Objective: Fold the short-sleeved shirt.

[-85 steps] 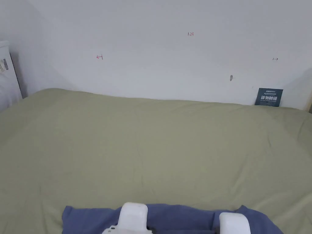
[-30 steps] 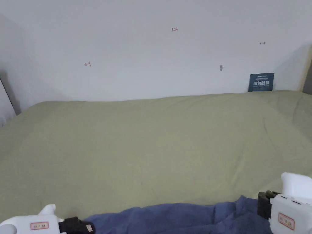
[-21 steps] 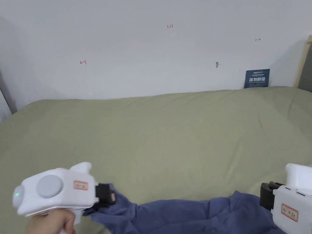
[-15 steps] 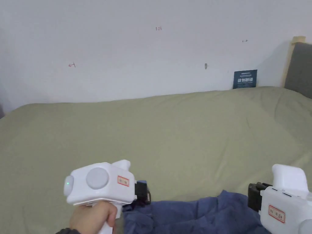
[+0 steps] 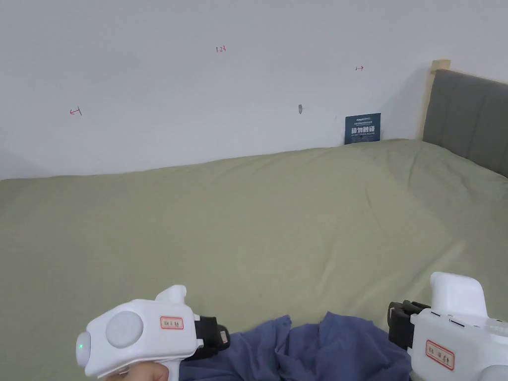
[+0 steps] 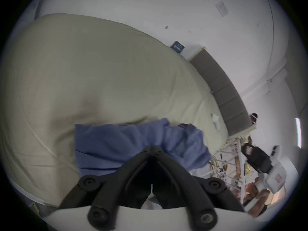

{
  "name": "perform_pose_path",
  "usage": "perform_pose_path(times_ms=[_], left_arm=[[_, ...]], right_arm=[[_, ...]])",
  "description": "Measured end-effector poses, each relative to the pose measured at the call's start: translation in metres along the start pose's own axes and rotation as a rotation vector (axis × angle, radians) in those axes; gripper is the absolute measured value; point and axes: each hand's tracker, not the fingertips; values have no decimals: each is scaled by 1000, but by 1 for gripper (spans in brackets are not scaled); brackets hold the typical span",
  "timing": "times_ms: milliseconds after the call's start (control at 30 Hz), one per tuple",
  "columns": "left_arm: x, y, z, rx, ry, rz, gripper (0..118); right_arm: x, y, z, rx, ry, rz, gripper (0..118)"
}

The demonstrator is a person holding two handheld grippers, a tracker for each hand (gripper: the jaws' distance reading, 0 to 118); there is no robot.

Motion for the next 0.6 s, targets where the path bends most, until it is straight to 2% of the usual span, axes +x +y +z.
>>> perform_pose_path(times_ms=[100, 167, 233, 433, 533, 600], left_arm=[[-19, -17, -23, -31, -32, 66, 0], [-24, -31, -40, -43, 1, 110, 0], [-18, -41, -55, -66, -66, 130, 0], [37, -55, -85, -4, -96, 67, 0], [69, -65, -88, 32, -48, -42, 0], [83, -74, -96, 1, -30, -48, 0]], right_arm=[[-2, 0, 7, 17, 11, 4, 2], [-2, -1, 13, 30, 22, 12, 2], [-3, 0, 16, 36, 19, 22, 2], [-1, -1, 23, 45, 21, 23, 2], [3, -4, 25, 42, 5, 26, 2], [6, -6, 24, 32, 0, 20, 2]])
